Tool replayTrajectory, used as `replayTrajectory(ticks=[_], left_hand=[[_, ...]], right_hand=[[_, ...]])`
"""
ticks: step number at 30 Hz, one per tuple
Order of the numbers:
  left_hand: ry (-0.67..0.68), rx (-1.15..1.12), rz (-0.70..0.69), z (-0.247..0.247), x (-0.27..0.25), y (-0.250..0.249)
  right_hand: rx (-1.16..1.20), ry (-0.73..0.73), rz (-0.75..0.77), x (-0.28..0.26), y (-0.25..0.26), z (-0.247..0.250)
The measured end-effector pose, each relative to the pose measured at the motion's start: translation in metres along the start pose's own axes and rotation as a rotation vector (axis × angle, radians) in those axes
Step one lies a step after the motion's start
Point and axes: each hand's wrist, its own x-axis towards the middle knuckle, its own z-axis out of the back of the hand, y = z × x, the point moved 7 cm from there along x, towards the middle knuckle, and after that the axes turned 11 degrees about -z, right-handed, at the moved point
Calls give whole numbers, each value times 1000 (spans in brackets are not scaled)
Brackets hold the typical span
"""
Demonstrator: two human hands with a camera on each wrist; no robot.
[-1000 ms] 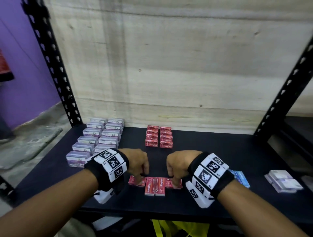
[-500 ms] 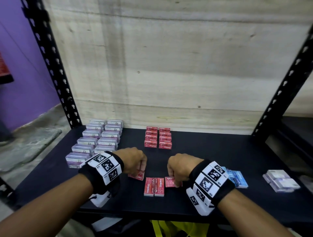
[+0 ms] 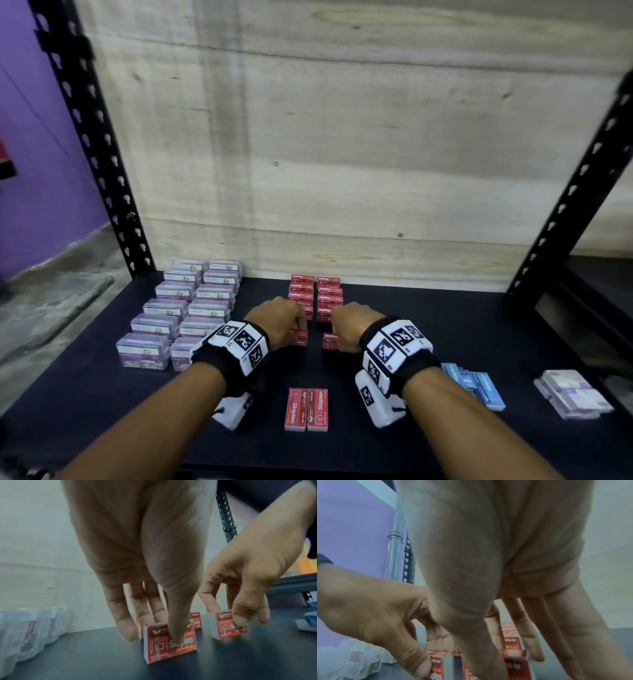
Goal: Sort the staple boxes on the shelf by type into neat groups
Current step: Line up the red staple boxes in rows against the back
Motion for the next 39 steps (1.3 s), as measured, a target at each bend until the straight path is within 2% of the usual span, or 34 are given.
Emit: replayTrajectory(ticks=[7,13,24,29,39], left_hand=[[55,69,116,-3,-9,16],[35,102,120,-4,-10,14],[17,124,112,-5,10,17],[33,113,98,-7,15,19],[51,119,98,-7,15,21]], right_hand=[[24,26,-27,5,-5,-6],[31,54,-50,8,-12,-6],[184,-19,-37,14,-18,7],[217,-4,-33,14,-18,9],[107,-62,-24,18,-4,8]])
